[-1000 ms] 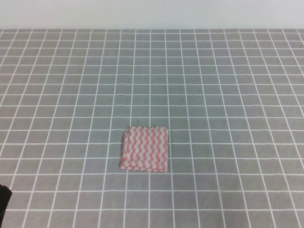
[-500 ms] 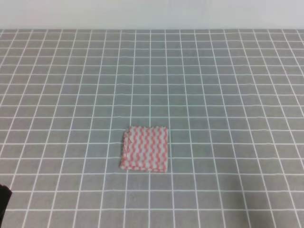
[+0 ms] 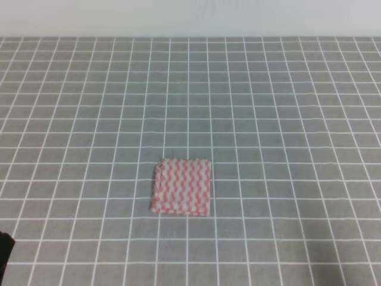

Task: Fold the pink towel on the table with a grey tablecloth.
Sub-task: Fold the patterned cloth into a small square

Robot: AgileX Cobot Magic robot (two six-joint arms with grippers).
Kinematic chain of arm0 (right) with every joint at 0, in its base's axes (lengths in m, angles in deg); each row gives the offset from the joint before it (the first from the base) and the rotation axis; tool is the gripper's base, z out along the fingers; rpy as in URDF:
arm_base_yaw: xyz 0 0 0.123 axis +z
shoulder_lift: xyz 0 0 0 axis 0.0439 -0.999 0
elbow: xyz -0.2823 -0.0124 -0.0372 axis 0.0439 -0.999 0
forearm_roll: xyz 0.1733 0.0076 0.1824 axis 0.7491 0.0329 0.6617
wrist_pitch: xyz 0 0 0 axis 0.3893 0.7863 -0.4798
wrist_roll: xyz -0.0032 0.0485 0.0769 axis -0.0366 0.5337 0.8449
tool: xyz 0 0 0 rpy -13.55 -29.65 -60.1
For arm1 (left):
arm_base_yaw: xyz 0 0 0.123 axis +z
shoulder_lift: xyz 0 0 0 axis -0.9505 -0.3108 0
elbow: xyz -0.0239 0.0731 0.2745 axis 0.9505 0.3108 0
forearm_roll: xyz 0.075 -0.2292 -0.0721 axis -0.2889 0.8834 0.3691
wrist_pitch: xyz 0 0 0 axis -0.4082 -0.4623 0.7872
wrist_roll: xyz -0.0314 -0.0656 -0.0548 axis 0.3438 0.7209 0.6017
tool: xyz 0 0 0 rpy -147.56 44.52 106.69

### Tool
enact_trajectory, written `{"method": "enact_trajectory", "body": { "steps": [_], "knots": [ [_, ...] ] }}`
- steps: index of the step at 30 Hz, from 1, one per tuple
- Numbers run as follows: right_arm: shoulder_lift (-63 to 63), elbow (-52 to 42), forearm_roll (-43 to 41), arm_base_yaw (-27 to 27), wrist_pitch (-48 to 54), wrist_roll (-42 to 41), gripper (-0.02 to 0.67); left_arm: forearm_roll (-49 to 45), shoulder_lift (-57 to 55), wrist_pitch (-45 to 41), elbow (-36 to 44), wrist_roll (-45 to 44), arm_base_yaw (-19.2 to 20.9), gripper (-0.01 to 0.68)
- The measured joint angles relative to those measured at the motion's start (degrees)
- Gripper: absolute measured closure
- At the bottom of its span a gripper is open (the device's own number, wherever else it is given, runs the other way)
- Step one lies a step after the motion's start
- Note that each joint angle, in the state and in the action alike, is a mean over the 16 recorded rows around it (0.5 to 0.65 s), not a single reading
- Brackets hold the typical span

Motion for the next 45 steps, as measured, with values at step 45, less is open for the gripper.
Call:
{"method": "enact_trajectory", "body": {
  "steps": [45],
  "knots": [
    [1.3,-0.7,-9.9,1.0,12.5,7.6,0.664,-6.5,-0.1,-2.0,0.1,5.4,0.6,0.676]
  ]
}}
